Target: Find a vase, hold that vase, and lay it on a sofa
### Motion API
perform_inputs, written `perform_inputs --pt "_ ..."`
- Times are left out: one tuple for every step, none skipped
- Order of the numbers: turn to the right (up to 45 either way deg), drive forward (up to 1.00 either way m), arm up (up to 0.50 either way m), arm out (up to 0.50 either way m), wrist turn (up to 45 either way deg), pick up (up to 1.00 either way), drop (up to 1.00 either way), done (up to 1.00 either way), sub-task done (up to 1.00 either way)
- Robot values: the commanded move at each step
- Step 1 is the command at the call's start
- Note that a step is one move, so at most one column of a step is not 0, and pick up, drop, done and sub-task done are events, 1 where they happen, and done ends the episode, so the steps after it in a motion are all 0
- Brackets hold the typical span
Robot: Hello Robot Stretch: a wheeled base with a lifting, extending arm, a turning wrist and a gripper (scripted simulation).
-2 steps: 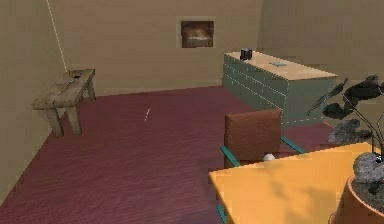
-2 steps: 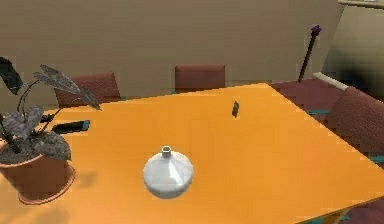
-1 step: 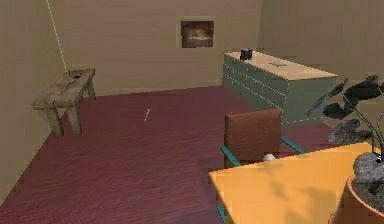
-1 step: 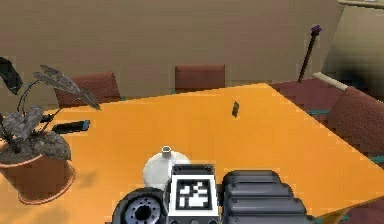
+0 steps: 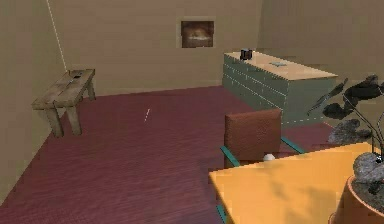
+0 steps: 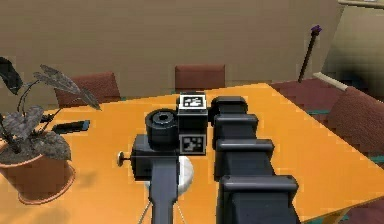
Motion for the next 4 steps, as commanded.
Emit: perform_inputs --pt "0.0 0.0 0.0 0.0 45.0 0.0 0.0 0.0 0.0" --pt "0.0 0.0 0.0 0.0 45.0 0.0 0.0 0.0 0.0" --pt "0.0 0.0 0.0 0.0 45.0 0.0 0.0 0.0 0.0" --pt "0.0 0.0 0.0 0.0 24.0 0.0 0.0 0.0 0.0"
